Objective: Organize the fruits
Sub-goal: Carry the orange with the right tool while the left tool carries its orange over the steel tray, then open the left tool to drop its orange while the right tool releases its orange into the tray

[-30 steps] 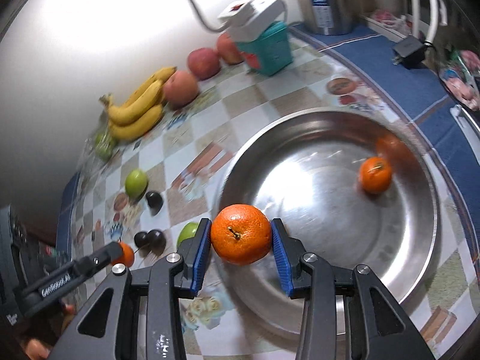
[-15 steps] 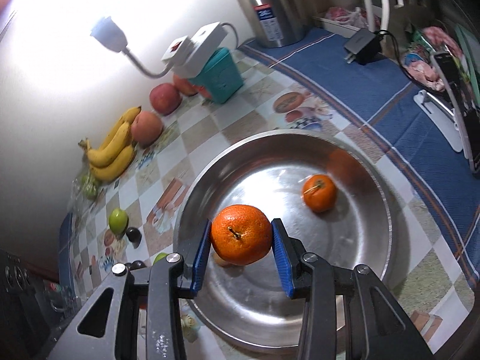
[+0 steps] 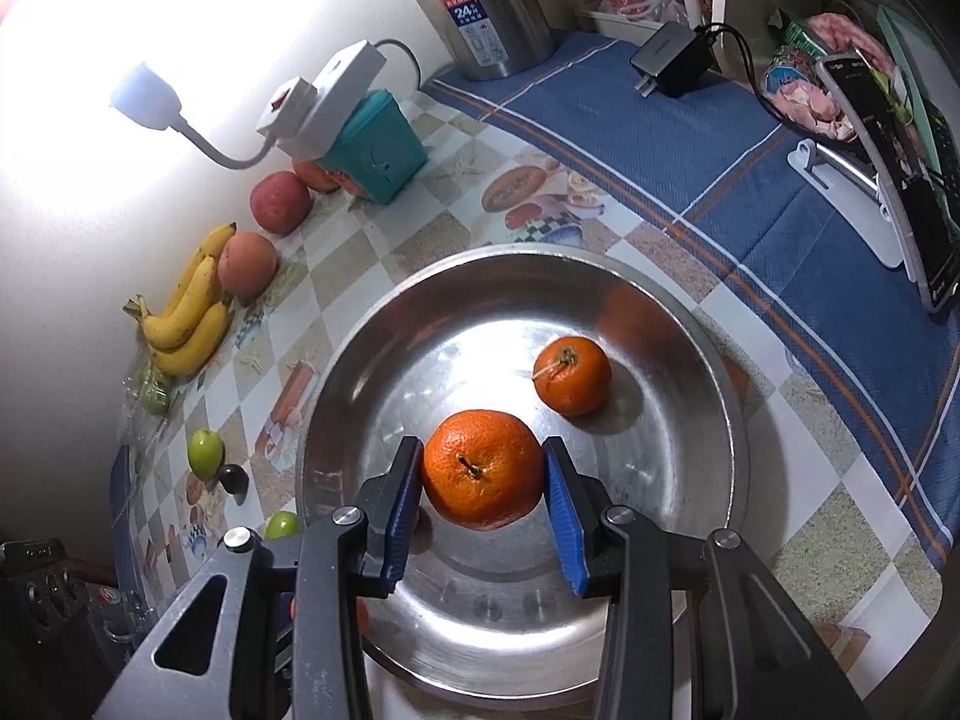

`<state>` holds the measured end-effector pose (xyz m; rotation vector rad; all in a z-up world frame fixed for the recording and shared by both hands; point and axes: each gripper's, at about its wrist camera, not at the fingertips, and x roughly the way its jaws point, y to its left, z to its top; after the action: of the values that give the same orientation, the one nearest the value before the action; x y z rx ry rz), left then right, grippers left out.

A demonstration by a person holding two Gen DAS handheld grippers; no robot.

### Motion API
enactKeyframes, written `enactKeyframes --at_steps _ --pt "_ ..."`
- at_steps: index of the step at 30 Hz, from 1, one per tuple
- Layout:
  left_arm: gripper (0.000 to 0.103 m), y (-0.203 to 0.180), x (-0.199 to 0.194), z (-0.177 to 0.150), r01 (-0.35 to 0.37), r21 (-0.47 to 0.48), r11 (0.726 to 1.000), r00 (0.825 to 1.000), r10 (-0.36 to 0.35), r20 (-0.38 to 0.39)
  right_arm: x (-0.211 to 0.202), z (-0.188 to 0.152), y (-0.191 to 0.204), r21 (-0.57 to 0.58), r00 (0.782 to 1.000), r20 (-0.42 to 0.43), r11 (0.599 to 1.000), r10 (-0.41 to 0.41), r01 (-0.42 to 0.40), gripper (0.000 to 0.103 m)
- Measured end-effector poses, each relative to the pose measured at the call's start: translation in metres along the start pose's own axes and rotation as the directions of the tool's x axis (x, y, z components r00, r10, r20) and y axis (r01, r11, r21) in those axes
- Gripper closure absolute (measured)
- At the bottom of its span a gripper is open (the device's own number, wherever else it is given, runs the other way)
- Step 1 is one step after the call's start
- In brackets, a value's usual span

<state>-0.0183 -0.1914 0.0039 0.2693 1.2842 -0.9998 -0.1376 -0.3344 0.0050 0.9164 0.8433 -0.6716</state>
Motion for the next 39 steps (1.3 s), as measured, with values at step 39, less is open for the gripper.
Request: enactKeyframes --at_steps 39 --pt "0.064 -0.014 0.035 0.0 -0.012 0.052 0.999 0.999 0.015 -0.045 0.041 -0.016 -0.001 -0.043 0.986 -0.137 0.996 -0.089 0.084 0.061"
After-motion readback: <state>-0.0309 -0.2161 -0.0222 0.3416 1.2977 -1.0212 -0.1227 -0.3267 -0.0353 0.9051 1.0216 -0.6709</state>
